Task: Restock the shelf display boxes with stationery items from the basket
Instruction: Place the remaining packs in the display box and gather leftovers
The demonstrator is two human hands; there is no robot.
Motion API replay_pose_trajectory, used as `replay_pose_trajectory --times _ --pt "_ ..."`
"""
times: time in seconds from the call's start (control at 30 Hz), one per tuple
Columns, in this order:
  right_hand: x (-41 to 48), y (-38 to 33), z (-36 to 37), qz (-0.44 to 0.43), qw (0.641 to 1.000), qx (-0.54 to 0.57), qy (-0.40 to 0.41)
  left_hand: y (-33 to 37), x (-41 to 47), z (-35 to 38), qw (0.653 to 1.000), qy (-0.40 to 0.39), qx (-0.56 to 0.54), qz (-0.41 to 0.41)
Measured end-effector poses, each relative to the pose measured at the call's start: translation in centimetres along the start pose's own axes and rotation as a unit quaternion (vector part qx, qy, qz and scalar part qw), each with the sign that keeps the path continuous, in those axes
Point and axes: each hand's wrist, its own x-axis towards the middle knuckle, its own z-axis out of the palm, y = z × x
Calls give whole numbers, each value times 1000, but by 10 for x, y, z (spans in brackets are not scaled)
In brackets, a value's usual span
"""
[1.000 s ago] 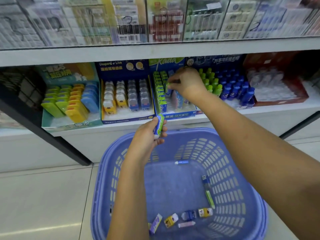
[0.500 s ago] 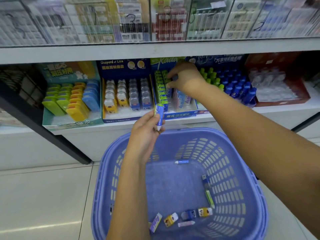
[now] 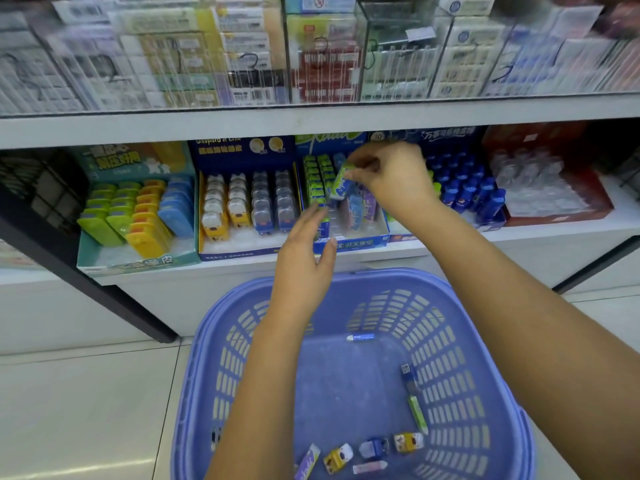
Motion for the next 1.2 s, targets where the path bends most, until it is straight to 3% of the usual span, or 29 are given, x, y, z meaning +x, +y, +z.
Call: replay_pose_trajectory --times 0.17,0.5,0.57,0.67,0.73,0.77,0.83,0.93,1.07,1.13,1.2 --pt "19 1 20 -31 985 -128 -110 -9 -3 2 1000 -7 -9 5" --pt "31 -4 27 -2 969 -158 -188 -11 -1 -2 998 -41 -43 -3" --pt "30 -8 23 -1 966 -160 -201 -7 -5 -2 1000 -3 -30 9" --pt "3 -3 11 -7 986 -112 -123 -1 -16 1 989 125 -49 54" --pt "-33 6 3 -4 998 -40 -54 -1 -24 6 988 127 -74 53" --pt "-53 12 2 10 998 -21 -63 -3 -28 12 993 87 -63 41" --pt "-91 30 11 58 984 -38 -164 -15 -40 31 999 -36 -9 3" --pt "-139 69 47 148 911 -163 -349 -50 -72 67 964 -235 77 -93" --pt "-186 120 107 189 805 -271 -493 -99 -122 93 842 -473 171 -196" --pt "-202 139 126 224 784 -285 -504 -114 -134 97 767 -568 231 -189" --pt "-214 156 138 271 783 -267 -492 -123 -136 96 729 -598 273 -190"
